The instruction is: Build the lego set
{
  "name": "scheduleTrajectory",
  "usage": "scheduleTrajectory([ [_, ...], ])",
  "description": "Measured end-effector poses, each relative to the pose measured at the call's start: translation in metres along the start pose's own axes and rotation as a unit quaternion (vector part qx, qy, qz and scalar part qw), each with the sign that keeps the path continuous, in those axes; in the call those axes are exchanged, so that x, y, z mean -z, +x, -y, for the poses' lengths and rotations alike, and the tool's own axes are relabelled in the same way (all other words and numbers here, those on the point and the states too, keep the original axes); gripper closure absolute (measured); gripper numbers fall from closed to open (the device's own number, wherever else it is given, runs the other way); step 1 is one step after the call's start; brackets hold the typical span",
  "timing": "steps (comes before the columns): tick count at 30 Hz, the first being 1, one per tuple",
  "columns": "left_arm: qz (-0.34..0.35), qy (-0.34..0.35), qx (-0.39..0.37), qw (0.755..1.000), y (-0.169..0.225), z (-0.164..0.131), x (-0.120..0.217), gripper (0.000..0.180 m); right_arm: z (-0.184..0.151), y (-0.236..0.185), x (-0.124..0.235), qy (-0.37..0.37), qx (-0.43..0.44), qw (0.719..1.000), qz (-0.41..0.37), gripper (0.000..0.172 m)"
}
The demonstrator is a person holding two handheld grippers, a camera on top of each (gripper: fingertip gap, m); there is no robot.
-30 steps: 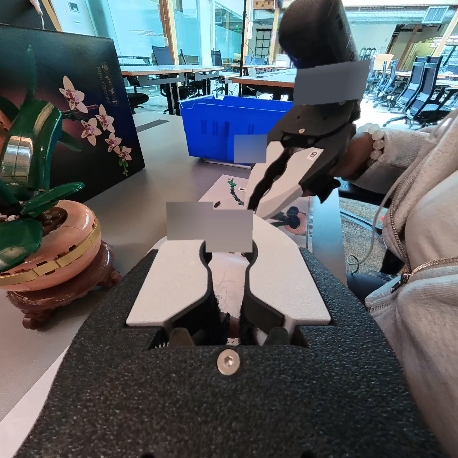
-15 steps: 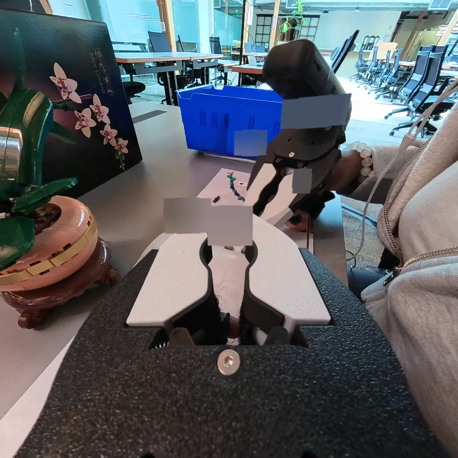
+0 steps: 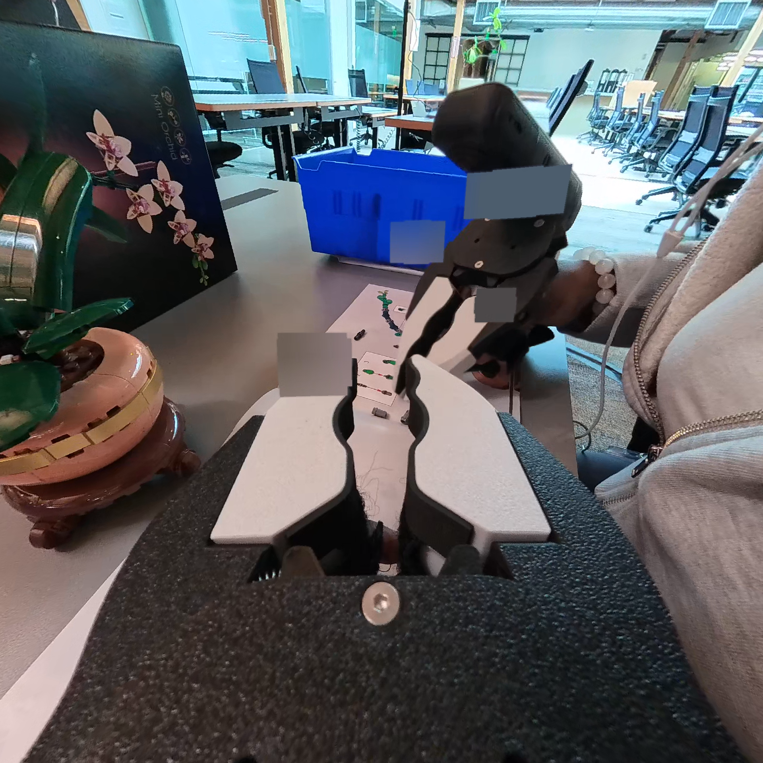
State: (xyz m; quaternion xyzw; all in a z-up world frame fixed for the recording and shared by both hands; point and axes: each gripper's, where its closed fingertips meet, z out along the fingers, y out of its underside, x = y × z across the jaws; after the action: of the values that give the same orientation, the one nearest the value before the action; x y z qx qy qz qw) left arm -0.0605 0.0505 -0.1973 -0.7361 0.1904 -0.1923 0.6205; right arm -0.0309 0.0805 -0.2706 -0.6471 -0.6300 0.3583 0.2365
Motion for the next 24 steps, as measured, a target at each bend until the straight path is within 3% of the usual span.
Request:
scheduleTrajectory([
  [9,0.0,-0.003,0.002,1.0,0.0,-0.001,-0.001,0.159,0.0,-0.019,0.001,0.007,0.007,0.999,0.038,0.167],
  [14,0.003,0.004,-0.002,1.0,0.0,0.001,0.001,0.159,0.001,-0.022,0.034,0.065,0.049,0.995,0.053,0.166],
  [22,-0.001,0.012,-0.004,1.0,0.001,0.003,0.002,0.161,0.003,0.038,0.086,0.2,0.014,0.971,-0.128,0.162],
  [24,-0.006,0.005,-0.007,1.0,0.002,0.001,0.0,0.161,0.005,0.042,0.094,0.223,-0.001,0.965,-0.134,0.163],
])
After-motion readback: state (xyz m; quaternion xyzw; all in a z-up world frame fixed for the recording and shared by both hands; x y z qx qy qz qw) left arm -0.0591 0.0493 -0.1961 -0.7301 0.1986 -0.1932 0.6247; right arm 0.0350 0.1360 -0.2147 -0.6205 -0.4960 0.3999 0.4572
